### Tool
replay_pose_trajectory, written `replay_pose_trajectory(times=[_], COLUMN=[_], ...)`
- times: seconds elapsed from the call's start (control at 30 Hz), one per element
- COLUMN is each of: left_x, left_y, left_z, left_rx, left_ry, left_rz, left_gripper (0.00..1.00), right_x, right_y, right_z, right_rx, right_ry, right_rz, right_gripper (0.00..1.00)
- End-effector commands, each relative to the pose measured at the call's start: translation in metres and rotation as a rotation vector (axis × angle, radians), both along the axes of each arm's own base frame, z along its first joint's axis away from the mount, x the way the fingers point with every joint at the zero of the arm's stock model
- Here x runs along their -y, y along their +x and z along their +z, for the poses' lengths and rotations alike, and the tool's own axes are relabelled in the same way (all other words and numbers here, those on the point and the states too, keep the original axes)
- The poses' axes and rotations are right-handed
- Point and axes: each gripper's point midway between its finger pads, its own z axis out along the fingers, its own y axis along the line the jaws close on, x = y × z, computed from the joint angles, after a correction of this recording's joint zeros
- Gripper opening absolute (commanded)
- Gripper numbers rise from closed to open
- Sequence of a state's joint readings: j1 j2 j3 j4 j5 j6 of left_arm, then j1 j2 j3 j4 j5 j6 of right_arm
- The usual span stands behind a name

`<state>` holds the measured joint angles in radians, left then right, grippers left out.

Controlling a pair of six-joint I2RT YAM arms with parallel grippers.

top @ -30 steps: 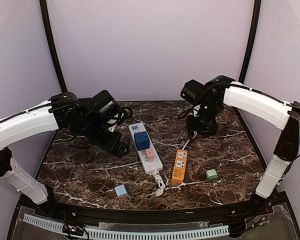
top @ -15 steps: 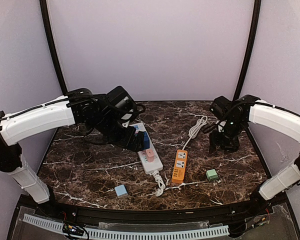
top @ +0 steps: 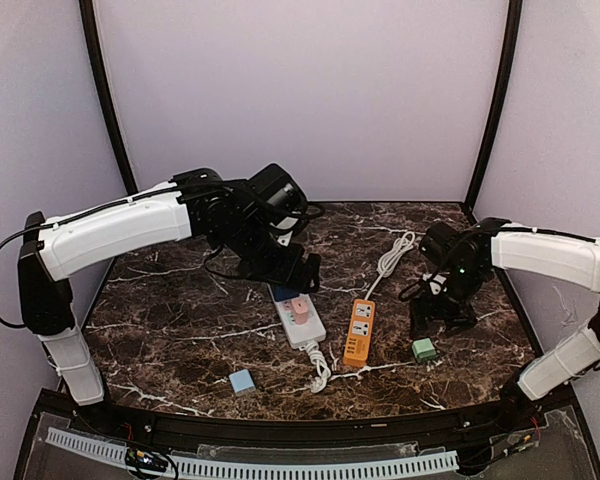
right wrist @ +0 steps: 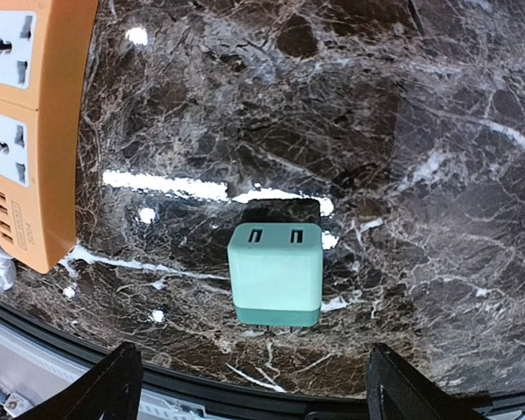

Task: Insert the plug

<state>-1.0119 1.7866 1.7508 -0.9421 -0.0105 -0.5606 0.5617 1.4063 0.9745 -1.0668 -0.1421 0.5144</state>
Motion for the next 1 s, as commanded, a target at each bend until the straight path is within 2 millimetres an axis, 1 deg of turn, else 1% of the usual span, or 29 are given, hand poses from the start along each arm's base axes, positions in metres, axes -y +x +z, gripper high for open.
replay_pose_trajectory(times=[0.0, 0.1, 0.13, 0.17, 0.2, 0.23, 0.33, 0.47, 0.63, 0.7, 0.9, 0.97], left_x=[0.0, -0.002, -0.003, -0.003, -0.005, -0.004, -0.007, -0.011, -0.016, -0.018, -0.02, -0.02], left_y=[-0.009, -0.01, -0.011, -0.011, -0.013, -0.013, -0.015, -0.018, -0.02, -0.022, -0.022, -0.022], left_z=[0.005, 0.005, 0.002, 0.004, 0.001, 0.003, -0.003, -0.005, -0.006, -0.01, -0.011, -0.012], left_rx=[-0.026, -0.029, -0.035, -0.032, -0.038, -0.036, -0.045, -0.051, -0.05, -0.055, -0.047, -0.044], left_ry=[-0.003, -0.008, -0.004, -0.017, -0.014, -0.029, -0.028, -0.032, -0.039, -0.036, -0.036, -0.036], left_rz=[-0.036, -0.031, -0.025, -0.021, -0.019, -0.014, -0.005, 0.005, 0.016, 0.018, 0.012, 0.007], left_gripper=[0.98, 0.97, 0.97, 0.97, 0.97, 0.97, 0.97, 0.96, 0.96, 0.96, 0.96, 0.96], right_x=[0.002, 0.005, 0.006, 0.007, 0.007, 0.007, 0.007, 0.01, 0.003, 0.001, -0.005, -0.006], right_y=[0.001, -0.004, -0.006, -0.008, -0.009, -0.009, -0.01, -0.016, -0.02, -0.022, -0.024, -0.024], right_z=[-0.017, -0.029, -0.032, -0.035, -0.037, -0.039, -0.043, -0.055, -0.059, -0.059, -0.061, -0.061], right_rx=[-0.002, -0.016, -0.018, -0.019, -0.019, -0.018, -0.018, -0.042, -0.043, -0.043, -0.047, -0.043], right_ry=[-0.013, -0.018, -0.021, -0.024, -0.028, -0.03, -0.044, -0.084, -0.098, -0.104, -0.105, -0.105], right_rz=[0.037, 0.02, 0.017, 0.017, 0.018, 0.02, 0.025, 0.037, 0.065, 0.081, 0.092, 0.09], right_gripper=[0.88, 0.88, 0.88, 0.88, 0.88, 0.88, 0.87, 0.83, 0.74, 0.71, 0.56, 0.53])
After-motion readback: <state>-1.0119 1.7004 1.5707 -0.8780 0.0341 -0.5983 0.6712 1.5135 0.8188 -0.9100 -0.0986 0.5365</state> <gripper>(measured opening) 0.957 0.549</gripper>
